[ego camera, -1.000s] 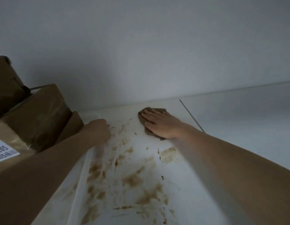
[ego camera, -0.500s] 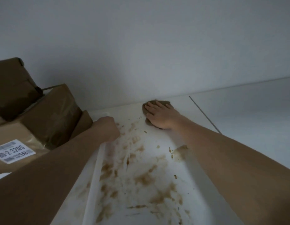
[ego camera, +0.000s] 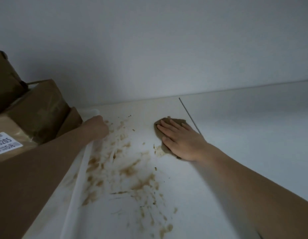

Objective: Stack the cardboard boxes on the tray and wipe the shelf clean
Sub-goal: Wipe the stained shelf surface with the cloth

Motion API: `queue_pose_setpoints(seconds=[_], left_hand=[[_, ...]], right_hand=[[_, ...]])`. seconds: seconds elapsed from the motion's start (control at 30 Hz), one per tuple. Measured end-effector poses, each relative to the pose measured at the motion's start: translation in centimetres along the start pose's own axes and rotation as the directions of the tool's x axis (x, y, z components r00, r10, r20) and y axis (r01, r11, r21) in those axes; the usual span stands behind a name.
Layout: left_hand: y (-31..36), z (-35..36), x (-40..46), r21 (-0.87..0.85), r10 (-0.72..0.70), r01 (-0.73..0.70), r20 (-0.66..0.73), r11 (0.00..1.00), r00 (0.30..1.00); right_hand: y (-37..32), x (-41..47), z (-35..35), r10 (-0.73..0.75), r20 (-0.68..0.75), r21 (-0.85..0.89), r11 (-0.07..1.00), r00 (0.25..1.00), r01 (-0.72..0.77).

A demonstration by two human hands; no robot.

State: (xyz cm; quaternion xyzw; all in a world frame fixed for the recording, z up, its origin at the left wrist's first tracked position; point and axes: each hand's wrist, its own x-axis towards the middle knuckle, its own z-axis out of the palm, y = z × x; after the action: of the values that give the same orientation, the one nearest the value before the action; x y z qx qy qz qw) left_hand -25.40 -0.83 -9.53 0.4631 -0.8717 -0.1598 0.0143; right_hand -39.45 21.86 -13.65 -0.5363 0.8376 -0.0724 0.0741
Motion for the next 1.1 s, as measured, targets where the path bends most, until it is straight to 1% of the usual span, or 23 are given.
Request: queue_pose_setpoints(seconds=[0.07, 0.1, 0.13, 0.17, 0.23, 0.3, 0.37, 0.5, 0.57, 0.63, 0.67, 0.7, 0.73, 0.8, 0.87, 0.93, 1.0, 1.1], left_hand=[[0.7, 0.1, -1.4, -0.033, 0.02, -0.02, -0.005, 0.999, 1.0], [1.1, 0.1, -2.4, -0.044, 0.043, -0.042, 0.013, 0.998, 0.999], [1.5, 0.1, -3.3, -0.048, 0.085, -0.083, 0.029, 0.995, 0.996], [2.1, -0.2, -4.3, -0.06, 0.139, -0.137, 0.04, 0.989, 0.989], [3.0, -0.6, -5.9, -0.107, 0.233, -0.228, 0.039, 0.968, 0.972], [3.9, -1.0, -7.2, -0.152, 0.286, -0.278, 0.035, 0.949, 0.958], [4.7, -1.3, -8.3, -0.157, 0.308, -0.298, 0.043, 0.942, 0.951], [5.5, -1.6, -10.2, -0.222, 0.277, -0.259, 0.052, 0.94, 0.96], [5.7, -1.6, -11.5, -0.301, 0.252, -0.232, 0.027, 0.925, 0.967], [6.2, -1.9, -13.4, -0.329, 0.285, -0.268, 0.006, 0.905, 0.958], [6.5, -2.3, -14.1, -0.323, 0.307, -0.293, -0.008, 0.9, 0.952], [6.7, -2.7, -14.8, -0.285, 0.347, -0.343, -0.037, 0.895, 0.937], [6.9, -3.4, -15.5, -0.235, 0.388, -0.391, -0.059, 0.89, 0.92], [6.8, -4.3, -16.3, -0.181, 0.437, -0.439, -0.055, 0.88, 0.898], [6.6, -4.9, -17.3, -0.165, 0.416, -0.414, -0.029, 0.895, 0.909], [6.3, -5.0, -18.5, -0.174, 0.381, -0.38, -0.031, 0.908, 0.924], [5.8, -4.8, -19.6, -0.181, 0.363, -0.361, -0.023, 0.915, 0.932], [5.5, -4.0, -21.2, -0.223, 0.315, -0.304, 0.014, 0.926, 0.949]], right_hand=[[-0.1, -3.1, 0.0, -0.104, 0.037, 0.001, 0.995, 0.994, 0.104], [0.4, -4.2, -0.2, -0.125, 0.056, 0.008, 0.992, 0.991, 0.124], [1.2, -4.7, -0.5, -0.113, 0.066, 0.015, 0.994, 0.991, 0.112], [2.0, -4.7, -0.7, -0.072, 0.062, 0.013, 0.997, 0.996, 0.071], [2.7, -3.6, -0.7, 0.073, 0.018, -0.007, 0.997, 0.997, -0.073], [1.9, -2.3, -0.2, 0.204, -0.005, -0.021, 0.979, 0.979, -0.204], [0.7, -2.2, 0.4, 0.233, -0.015, -0.038, 0.972, 0.972, -0.234], [-1.9, -6.4, 1.1, 0.139, -0.001, -0.011, 0.99, 0.99, -0.139], [-3.2, -9.6, 1.4, 0.042, 0.02, -0.015, 0.999, 0.999, -0.042], [-3.3, -13.0, 1.4, -0.071, 0.068, -0.022, 0.997, 0.995, 0.072], [-2.8, -14.4, 1.2, -0.102, 0.085, -0.025, 0.994, 0.991, 0.104], [-2.1, -15.3, 0.9, -0.1, 0.089, -0.022, 0.995, 0.991, 0.102], [-1.4, -15.7, 0.7, -0.064, 0.09, -0.012, 0.998, 0.994, 0.065], [-1.0, -15.3, 0.5, 0.071, 0.08, -0.004, 0.998, 0.994, -0.071], [-2.2, -14.1, 0.9, 0.203, 0.045, -0.024, 0.979, 0.978, -0.202], [-4.0, -13.7, 1.5, 0.235, 0.046, -0.008, 0.972, 0.971, -0.235], [-5.7, -14.7, 2.0, 0.164, 0.055, 0.007, 0.986, 0.985, -0.164], [-7.1, -17.6, 2.3, -0.016, 0.056, 0.003, 1.0, 0.998, 0.015]])
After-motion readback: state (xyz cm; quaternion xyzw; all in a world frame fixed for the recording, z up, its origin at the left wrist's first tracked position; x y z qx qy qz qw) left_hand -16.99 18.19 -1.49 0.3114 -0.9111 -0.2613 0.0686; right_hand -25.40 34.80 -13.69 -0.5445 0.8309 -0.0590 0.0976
